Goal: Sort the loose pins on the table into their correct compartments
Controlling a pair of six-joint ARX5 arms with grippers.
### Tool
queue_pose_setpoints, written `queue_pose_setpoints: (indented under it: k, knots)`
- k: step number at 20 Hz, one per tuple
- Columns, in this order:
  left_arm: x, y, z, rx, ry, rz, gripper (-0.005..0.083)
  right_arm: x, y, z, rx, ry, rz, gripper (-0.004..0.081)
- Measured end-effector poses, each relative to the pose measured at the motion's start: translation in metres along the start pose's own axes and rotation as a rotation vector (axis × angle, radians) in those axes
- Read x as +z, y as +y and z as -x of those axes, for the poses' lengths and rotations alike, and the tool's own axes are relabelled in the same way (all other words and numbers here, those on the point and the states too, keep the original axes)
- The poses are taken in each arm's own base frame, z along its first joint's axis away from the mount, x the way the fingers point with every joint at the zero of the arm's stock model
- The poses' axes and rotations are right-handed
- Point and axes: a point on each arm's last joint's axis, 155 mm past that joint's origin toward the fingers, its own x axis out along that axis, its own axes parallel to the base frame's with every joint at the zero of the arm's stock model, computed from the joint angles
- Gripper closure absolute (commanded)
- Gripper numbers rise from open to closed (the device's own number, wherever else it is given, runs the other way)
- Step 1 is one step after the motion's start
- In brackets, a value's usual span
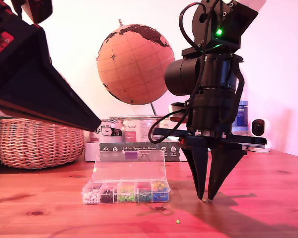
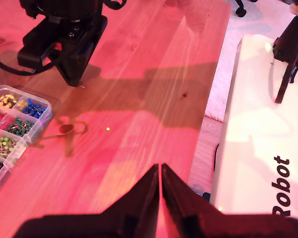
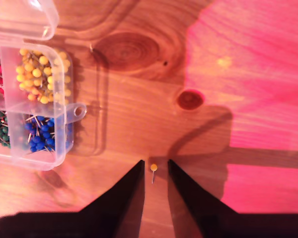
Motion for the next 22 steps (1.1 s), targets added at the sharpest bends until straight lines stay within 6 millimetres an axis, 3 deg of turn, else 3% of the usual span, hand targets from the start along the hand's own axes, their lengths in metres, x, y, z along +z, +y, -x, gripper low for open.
queue_pose_setpoints:
  k: [22]
  knots:
    - [0.0, -0.0001, 0.0, 0.0, 0.0, 0.0, 0.0793, -0.0024, 0.0041, -0.0028, -0.001, 0.012, 0.027, 0.0666]
